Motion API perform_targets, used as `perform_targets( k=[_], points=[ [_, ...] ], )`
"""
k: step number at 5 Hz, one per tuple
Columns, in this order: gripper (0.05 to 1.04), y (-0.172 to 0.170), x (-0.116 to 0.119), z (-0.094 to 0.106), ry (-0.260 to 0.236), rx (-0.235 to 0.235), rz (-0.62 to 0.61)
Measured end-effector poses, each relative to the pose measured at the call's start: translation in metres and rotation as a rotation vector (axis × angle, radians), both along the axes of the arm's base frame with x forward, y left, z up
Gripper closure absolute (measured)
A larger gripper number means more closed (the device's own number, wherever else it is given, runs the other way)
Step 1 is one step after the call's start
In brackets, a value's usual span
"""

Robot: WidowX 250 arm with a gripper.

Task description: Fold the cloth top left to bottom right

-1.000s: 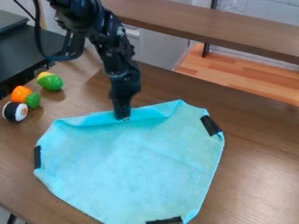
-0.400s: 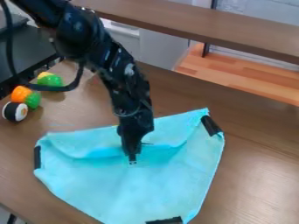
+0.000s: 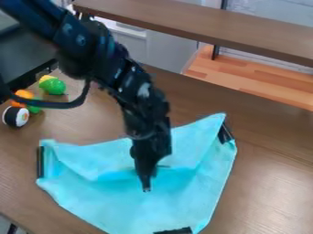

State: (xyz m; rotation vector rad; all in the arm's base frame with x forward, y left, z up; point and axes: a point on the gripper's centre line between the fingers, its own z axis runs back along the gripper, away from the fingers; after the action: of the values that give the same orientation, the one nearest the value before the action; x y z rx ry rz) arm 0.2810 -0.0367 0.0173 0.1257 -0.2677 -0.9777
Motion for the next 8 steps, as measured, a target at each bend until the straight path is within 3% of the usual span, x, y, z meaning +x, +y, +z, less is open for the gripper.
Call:
perform_targets(
  k=[4,5,7,8],
  points=[
    [0.982,-0.056,-0.037,-0.008,0.026,0.026,-0.073],
    [0.794,-0.067,-0.044,-0.009,0.028,0.014,-0.058],
    [0.227,-0.076,-0.052,-0.01,0.093,-0.078,-0.067],
    [0.08,-0.078,-0.058,-0.006,0.132,-0.112,-0.073]
  ],
)
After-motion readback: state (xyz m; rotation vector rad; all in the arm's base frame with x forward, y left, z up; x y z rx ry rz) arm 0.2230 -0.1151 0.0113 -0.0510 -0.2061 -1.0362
